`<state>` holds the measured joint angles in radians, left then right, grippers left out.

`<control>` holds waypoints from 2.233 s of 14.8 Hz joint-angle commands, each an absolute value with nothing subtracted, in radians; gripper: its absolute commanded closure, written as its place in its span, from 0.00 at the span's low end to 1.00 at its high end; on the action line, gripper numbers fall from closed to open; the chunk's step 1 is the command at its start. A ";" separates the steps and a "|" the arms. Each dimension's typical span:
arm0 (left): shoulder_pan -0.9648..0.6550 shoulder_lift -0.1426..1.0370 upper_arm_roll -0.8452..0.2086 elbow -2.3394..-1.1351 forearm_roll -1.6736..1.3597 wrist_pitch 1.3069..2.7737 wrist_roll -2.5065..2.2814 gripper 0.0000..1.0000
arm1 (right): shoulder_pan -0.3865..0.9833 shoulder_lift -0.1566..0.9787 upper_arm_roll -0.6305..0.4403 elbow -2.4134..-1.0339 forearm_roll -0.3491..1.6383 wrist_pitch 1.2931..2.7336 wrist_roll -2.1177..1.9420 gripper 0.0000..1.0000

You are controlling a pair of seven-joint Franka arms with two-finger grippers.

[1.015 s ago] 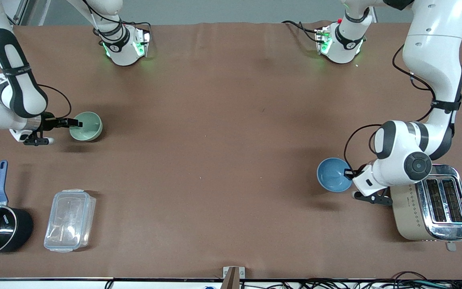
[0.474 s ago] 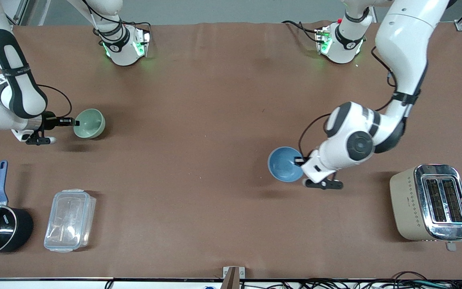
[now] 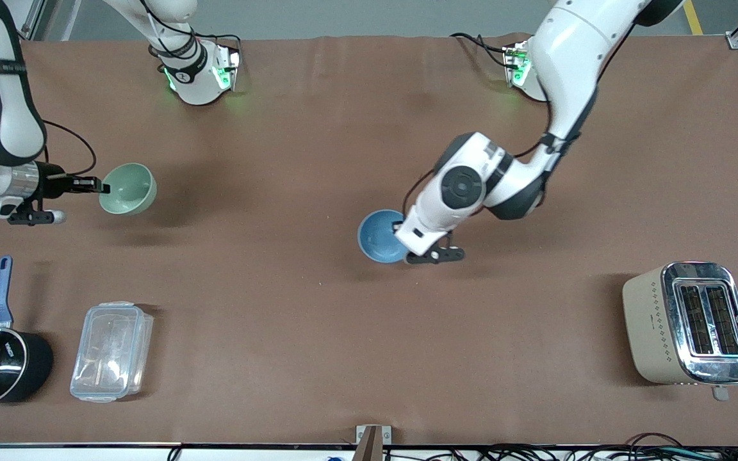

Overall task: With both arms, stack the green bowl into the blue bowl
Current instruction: 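Move the blue bowl to the table center with the left gripper, then lift the green bowl with the right gripper and carry it over the blue bowl, then lower the green bowl into the blue bowl while the left gripper releases, then hold the green bowl in place while the left gripper withdraws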

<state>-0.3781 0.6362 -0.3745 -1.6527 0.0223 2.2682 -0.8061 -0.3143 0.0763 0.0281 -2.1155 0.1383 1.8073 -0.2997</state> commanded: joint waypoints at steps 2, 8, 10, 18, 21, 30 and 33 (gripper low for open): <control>-0.454 0.695 -0.365 -1.644 0.023 2.373 -0.896 0.99 | -0.168 0.048 0.028 -2.007 0.155 1.694 -0.105 1.00; -0.474 0.715 -0.362 -1.626 0.015 2.385 -0.910 0.00 | 0.033 0.055 0.025 -1.971 0.259 1.753 0.081 1.00; -0.453 0.692 -0.359 -1.586 0.025 2.353 -0.936 0.00 | 0.109 0.078 0.026 -1.973 0.261 1.821 0.168 1.00; -0.189 0.408 -0.359 -1.519 0.198 2.015 -0.758 0.00 | 0.438 0.242 0.026 -1.971 0.419 2.123 0.496 1.00; -0.114 0.335 -0.359 -1.458 0.198 1.840 -0.550 0.00 | 0.524 0.323 0.026 -1.954 0.426 2.213 0.587 1.00; -0.075 0.117 -0.217 -1.451 0.066 1.597 -0.209 0.00 | 0.589 0.449 0.028 -1.930 0.517 2.330 0.604 0.98; -0.100 0.026 -0.137 -1.529 0.034 1.557 -0.114 0.00 | 0.591 0.453 0.028 -1.928 0.555 2.330 0.603 0.98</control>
